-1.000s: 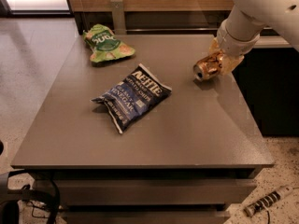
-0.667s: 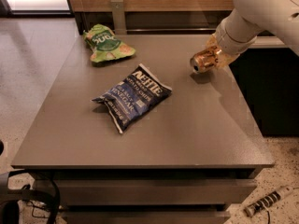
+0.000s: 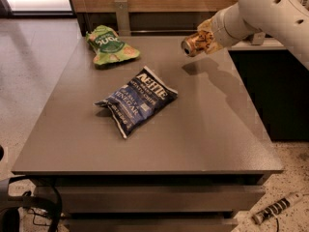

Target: Move orange can near green rice chip bag

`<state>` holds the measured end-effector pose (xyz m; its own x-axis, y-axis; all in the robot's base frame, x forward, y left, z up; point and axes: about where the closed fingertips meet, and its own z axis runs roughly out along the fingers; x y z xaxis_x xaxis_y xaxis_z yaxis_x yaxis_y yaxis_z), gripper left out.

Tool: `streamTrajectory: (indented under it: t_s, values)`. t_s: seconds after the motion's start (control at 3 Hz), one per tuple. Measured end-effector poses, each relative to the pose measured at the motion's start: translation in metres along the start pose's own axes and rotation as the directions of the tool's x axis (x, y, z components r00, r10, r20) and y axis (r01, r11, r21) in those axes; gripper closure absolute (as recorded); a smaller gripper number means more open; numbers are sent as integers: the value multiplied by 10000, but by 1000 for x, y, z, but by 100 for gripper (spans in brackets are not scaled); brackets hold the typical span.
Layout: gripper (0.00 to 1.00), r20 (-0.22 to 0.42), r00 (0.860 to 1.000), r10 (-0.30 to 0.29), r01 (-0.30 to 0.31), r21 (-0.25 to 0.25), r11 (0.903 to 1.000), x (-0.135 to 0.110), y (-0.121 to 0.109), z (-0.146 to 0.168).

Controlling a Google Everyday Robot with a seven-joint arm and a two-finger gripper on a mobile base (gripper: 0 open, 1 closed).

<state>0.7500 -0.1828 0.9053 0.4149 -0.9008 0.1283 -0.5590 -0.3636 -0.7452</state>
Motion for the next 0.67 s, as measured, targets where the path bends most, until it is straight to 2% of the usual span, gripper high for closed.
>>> streamTrajectory:
  t_s: [0.33, 0.67]
  values:
    - [100, 407, 9987, -306, 275, 749, 9968, -10, -31, 3]
    - [100, 1860, 9795, -768, 631, 785, 9949, -46, -52, 46]
